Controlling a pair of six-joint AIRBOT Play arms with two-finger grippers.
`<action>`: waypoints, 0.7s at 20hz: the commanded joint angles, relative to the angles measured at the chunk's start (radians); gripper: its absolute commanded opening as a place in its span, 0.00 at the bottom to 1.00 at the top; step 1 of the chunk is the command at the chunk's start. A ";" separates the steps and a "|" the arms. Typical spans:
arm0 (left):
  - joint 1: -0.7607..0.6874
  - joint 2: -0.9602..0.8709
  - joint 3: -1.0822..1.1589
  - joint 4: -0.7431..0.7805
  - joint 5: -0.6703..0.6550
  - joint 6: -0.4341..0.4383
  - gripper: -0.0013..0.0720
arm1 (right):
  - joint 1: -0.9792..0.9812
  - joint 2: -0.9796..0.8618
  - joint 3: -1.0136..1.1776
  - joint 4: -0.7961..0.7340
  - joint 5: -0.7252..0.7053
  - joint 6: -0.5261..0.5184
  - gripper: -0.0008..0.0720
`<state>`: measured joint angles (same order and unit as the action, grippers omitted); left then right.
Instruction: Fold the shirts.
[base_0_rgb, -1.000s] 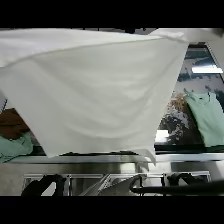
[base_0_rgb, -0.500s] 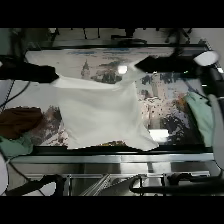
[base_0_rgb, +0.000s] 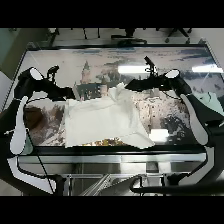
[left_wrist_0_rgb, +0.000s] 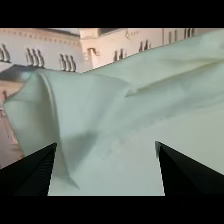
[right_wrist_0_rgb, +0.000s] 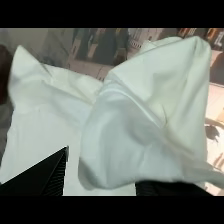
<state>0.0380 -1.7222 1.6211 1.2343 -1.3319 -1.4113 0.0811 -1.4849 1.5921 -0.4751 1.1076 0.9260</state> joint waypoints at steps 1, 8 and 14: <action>0.056 -0.023 0.113 0.002 -0.189 -0.049 0.96 | -0.091 0.085 0.012 -0.015 0.131 0.032 0.65; 0.168 0.318 -0.349 0.004 -0.200 -0.064 0.96 | -0.310 0.336 -0.232 -0.237 0.335 0.167 0.64; 0.214 0.497 -0.853 -0.010 0.052 -0.060 0.96 | -0.390 0.563 -0.690 -0.308 0.294 0.193 0.64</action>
<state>0.2379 -1.2964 0.9737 1.2369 -1.4166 -1.4738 -0.2798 -1.0183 1.0958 -0.7372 1.4170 1.0943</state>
